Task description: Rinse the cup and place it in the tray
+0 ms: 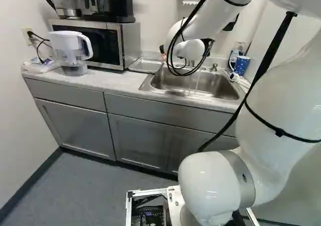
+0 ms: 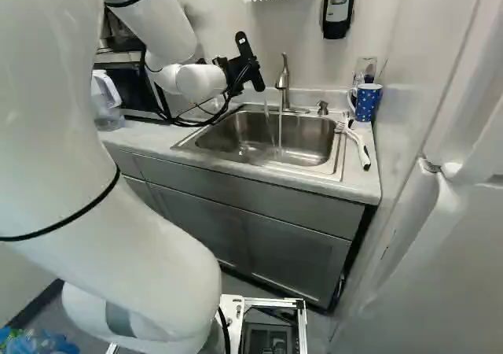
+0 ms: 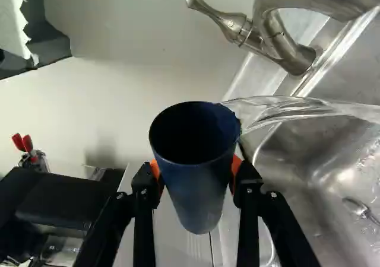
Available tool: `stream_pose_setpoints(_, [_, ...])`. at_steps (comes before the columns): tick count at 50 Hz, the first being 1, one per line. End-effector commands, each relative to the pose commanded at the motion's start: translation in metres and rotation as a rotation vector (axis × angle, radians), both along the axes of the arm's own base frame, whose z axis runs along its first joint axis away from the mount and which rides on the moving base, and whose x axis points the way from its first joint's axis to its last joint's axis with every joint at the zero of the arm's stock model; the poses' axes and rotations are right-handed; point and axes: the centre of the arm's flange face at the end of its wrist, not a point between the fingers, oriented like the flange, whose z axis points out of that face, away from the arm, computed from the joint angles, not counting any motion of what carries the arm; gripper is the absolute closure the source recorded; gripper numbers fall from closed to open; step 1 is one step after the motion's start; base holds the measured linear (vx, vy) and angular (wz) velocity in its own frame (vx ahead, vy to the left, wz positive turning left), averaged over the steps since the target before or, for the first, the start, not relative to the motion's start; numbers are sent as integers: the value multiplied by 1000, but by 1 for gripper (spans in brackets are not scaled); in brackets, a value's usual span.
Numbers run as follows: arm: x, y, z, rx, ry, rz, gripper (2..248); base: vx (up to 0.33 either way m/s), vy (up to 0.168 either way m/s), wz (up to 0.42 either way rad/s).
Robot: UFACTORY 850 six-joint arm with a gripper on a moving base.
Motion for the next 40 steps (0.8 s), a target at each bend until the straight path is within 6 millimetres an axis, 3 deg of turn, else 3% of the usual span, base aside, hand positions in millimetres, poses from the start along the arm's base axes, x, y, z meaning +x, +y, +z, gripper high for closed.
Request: stream_pose_setpoints(40, [0, 0, 0, 416, -25, -57, 126, 0, 0, 0])
